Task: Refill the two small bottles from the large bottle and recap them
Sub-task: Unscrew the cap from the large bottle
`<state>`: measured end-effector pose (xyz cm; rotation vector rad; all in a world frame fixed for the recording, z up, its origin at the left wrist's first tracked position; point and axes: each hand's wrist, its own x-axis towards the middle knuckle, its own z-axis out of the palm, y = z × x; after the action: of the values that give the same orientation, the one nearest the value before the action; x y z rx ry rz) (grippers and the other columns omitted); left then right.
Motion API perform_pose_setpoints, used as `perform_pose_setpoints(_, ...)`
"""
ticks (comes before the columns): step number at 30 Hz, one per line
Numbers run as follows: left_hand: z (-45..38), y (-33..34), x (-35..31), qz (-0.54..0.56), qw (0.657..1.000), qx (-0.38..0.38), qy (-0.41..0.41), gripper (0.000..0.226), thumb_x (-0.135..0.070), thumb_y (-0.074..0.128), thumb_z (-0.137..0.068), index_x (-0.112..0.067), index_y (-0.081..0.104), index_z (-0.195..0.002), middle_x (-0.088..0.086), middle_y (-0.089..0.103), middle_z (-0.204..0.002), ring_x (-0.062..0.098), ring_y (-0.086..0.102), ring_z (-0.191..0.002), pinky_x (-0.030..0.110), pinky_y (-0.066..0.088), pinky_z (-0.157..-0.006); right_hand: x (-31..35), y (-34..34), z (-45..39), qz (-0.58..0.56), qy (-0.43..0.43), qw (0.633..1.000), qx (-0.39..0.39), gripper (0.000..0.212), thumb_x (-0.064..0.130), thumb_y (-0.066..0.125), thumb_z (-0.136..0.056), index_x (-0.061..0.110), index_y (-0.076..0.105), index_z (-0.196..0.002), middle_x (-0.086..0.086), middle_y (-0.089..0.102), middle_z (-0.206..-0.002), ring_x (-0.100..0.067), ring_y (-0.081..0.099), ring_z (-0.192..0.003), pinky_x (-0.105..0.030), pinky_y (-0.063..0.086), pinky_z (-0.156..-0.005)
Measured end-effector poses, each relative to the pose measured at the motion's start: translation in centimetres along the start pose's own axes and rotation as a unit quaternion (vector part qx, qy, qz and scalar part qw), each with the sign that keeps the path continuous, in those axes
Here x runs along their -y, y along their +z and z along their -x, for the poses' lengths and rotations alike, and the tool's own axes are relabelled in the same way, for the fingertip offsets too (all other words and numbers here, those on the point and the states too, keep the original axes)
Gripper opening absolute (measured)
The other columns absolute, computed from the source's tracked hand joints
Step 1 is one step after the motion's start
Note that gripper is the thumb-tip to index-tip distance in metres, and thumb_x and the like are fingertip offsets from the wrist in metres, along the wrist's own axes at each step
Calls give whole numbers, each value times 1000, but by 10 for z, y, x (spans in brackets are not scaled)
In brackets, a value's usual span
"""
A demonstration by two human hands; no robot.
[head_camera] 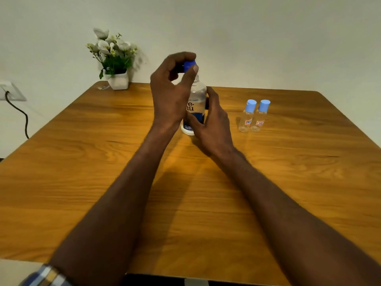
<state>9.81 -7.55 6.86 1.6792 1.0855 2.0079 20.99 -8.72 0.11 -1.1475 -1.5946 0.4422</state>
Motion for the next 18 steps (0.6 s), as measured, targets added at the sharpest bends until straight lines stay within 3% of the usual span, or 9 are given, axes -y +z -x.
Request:
perform_pose_setpoints(4,-2,-13,-2,69,992,-52,-94,24,-16,80,-90,-6,74,-111,7,77,-106,16,73,-100,38,61,-91,2,-4,-2,0,16,1000,1,85,41,81,-87,27,32,-154,5,55,-149,-10,57,-129,-25,56,-95)
perform_pose_setpoints(7,11,-42,18,17,983,-85,-163,31,-26,86,-84,-4,72,-101,15,76,-95,27,74,-92,51,61,-89,3,-6,-1,-14,20,1000,12,89,39,85,-84,27,31,-154,4,54,-150,-7,54,-128,-14,50,-90)
perform_pose_setpoints(10,25,-70,33,-51,968,-64,-237,28,-23,79,-93,-12,66,-115,10,74,-92,17,74,-82,45,62,-85,1,-6,1,-19,36,999,32,96,42,87,-81,29,28,-156,5,48,-154,-6,48,-131,-8,43,-86)
perform_pose_setpoints(12,34,-80,34,-87,960,-11,-267,30,-21,73,-97,-22,65,-126,7,73,-98,17,72,-87,34,61,-81,-1,-7,2,-11,54,998,39,103,45,88,-78,28,25,-158,2,46,-156,-14,47,-138,-13,43,-90)
perform_pose_setpoints(13,39,-82,34,-108,957,10,-271,26,-22,73,-97,-25,69,-123,4,73,-101,17,71,-91,34,61,-82,-2,-8,4,-4,63,997,39,106,47,88,-77,28,24,-159,1,45,-156,-17,46,-140,-19,44,-93)
perform_pose_setpoints(15,49,-82,35,-178,952,43,-246,18,-25,78,-92,-22,77,-110,-1,75,-102,14,70,-95,39,61,-88,-2,-12,8,12,75,996,38,110,49,89,-74,28,22,-159,-1,46,-155,-20,45,-140,-30,46,-100)
perform_pose_setpoints(18,58,-80,37,-295,929,80,-208,31,-21,83,-87,-18,76,-117,2,74,-111,15,68,-101,35,58,-91,0,-19,18,27,87,995,31,113,49,91,-71,30,22,-159,-2,47,-153,-20,45,-140,-39,48,-106)
